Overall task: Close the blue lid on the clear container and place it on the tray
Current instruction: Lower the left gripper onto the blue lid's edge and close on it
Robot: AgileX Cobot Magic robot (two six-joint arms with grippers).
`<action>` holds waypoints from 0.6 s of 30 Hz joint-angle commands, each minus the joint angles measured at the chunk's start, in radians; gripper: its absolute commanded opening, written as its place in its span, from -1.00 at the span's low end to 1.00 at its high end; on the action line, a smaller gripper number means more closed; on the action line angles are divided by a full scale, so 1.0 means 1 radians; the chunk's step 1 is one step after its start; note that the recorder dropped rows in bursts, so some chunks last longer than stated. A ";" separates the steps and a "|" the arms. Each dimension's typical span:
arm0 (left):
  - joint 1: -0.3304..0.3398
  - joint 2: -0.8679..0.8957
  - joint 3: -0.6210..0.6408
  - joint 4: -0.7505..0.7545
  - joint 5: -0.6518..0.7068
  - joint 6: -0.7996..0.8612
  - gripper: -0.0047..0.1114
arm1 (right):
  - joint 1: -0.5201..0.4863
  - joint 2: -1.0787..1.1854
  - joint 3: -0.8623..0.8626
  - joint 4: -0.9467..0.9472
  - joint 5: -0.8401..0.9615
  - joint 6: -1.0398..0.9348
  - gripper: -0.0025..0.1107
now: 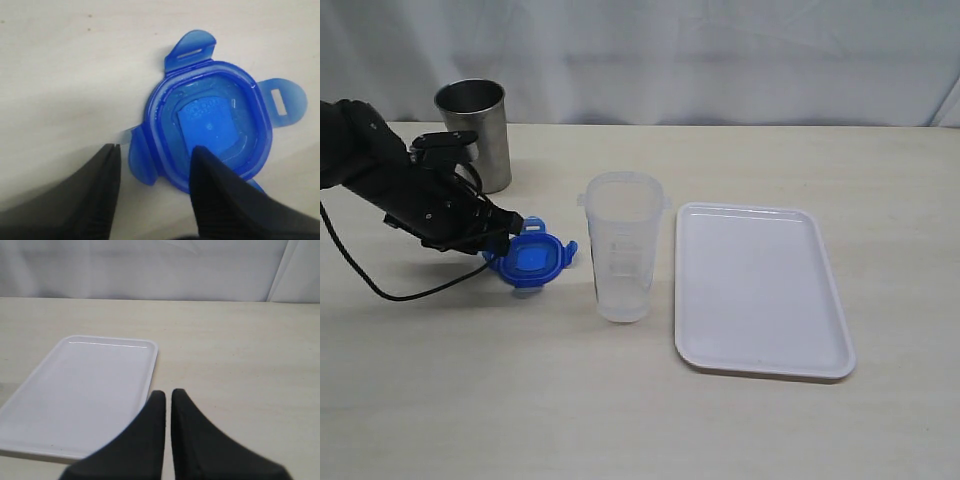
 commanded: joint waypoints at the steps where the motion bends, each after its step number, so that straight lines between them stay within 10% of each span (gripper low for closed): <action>1: -0.005 0.004 -0.005 0.037 -0.008 -0.030 -0.20 | 0.001 -0.005 0.003 0.002 0.002 0.005 -0.88; 18: -0.005 0.038 -0.003 0.036 -0.026 -0.033 -0.38 | 0.001 -0.005 0.003 0.002 0.002 0.005 -0.88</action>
